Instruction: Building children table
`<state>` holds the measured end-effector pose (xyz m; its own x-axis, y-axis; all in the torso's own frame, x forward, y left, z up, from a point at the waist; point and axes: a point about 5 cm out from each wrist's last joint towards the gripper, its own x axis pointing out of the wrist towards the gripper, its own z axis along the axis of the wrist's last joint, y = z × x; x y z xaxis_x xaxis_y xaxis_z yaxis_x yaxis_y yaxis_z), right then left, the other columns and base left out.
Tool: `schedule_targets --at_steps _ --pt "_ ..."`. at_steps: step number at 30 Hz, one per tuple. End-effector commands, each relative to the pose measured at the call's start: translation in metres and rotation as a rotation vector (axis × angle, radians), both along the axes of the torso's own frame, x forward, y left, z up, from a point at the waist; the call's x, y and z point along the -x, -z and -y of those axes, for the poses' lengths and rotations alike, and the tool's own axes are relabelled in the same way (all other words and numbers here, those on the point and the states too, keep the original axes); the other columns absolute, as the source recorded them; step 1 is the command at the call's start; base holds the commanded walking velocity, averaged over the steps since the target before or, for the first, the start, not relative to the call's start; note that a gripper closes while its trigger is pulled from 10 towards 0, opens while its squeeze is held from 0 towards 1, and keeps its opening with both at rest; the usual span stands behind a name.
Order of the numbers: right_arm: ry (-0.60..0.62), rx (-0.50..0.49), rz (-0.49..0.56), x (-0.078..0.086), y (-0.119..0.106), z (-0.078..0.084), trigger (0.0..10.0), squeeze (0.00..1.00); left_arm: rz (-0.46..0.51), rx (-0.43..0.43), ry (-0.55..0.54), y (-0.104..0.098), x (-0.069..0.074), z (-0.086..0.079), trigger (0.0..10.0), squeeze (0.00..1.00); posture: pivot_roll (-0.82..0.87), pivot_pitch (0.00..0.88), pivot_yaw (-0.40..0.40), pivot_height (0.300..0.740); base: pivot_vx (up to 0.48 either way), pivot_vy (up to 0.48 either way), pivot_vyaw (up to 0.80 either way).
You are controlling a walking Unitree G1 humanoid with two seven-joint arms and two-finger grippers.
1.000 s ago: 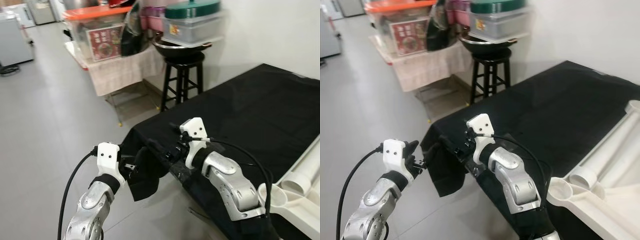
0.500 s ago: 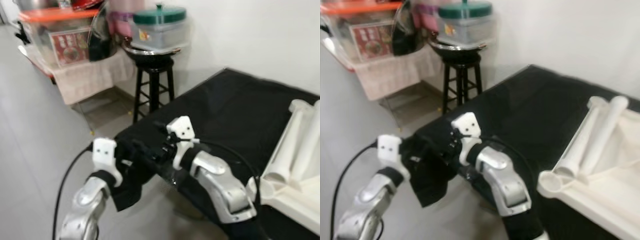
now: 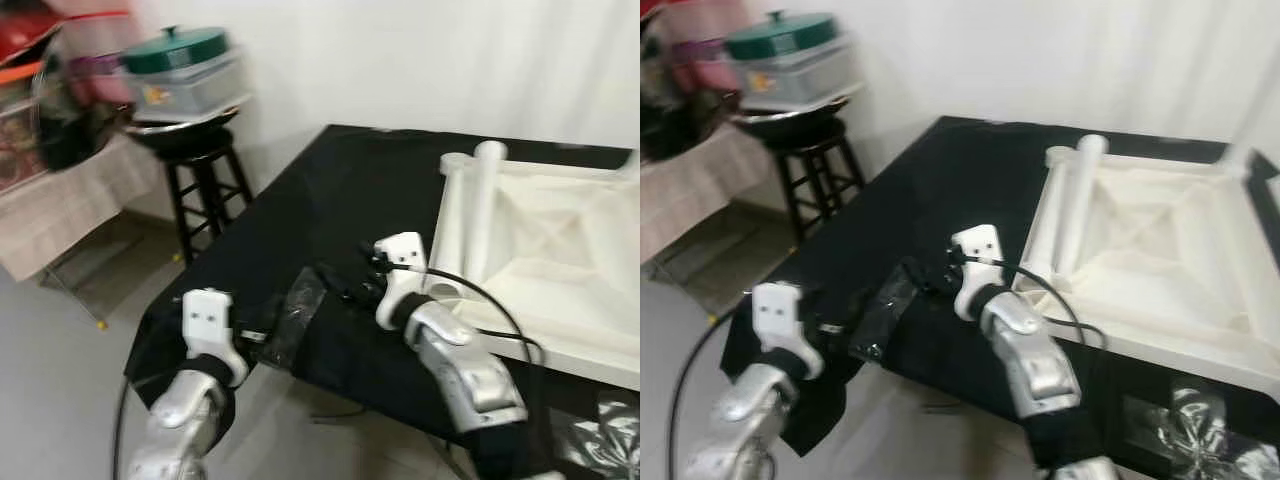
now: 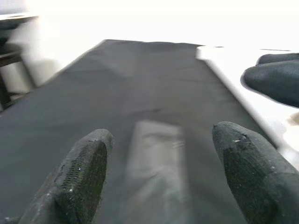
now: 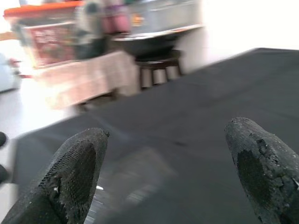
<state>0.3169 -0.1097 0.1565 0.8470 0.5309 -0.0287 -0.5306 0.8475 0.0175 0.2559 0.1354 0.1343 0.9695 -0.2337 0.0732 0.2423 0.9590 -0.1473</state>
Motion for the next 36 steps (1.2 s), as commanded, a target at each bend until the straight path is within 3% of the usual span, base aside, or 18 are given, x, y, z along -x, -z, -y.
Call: schedule_targets --at_steps 1,9,23,28,36 --pt "-0.013 0.018 0.022 0.003 0.001 -0.006 10.0 0.0 -0.009 -0.016 -0.027 0.0 0.0 -0.007 10.0 0.0 -0.08 0.0 0.071 0.74 0.0 0.0 -0.8" --pt "-0.027 0.009 0.031 0.002 0.002 -0.011 10.0 0.0 0.013 -0.056 -0.006 -0.004 -0.004 -0.009 10.0 0.0 -0.08 0.002 0.079 0.74 0.0 0.0 -0.8" --pt "-0.049 -0.042 0.023 -0.002 0.003 -0.008 10.0 0.0 0.017 -0.03 0.021 -0.006 -0.009 -0.004 10.0 0.0 -0.11 0.001 0.061 0.74 0.0 0.0 -0.8" --pt "-0.056 -0.038 0.022 -0.005 0.003 -0.008 10.0 0.0 0.018 -0.025 0.018 -0.006 -0.012 -0.003 10.0 0.0 -0.12 0.001 0.063 0.74 0.0 0.0 0.0" --pt "-0.066 -0.045 0.017 -0.006 0.003 -0.006 10.0 0.0 0.023 -0.026 0.016 -0.007 -0.014 -0.002 10.0 0.0 -0.12 0.002 0.054 0.74 0.0 0.0 -0.8"
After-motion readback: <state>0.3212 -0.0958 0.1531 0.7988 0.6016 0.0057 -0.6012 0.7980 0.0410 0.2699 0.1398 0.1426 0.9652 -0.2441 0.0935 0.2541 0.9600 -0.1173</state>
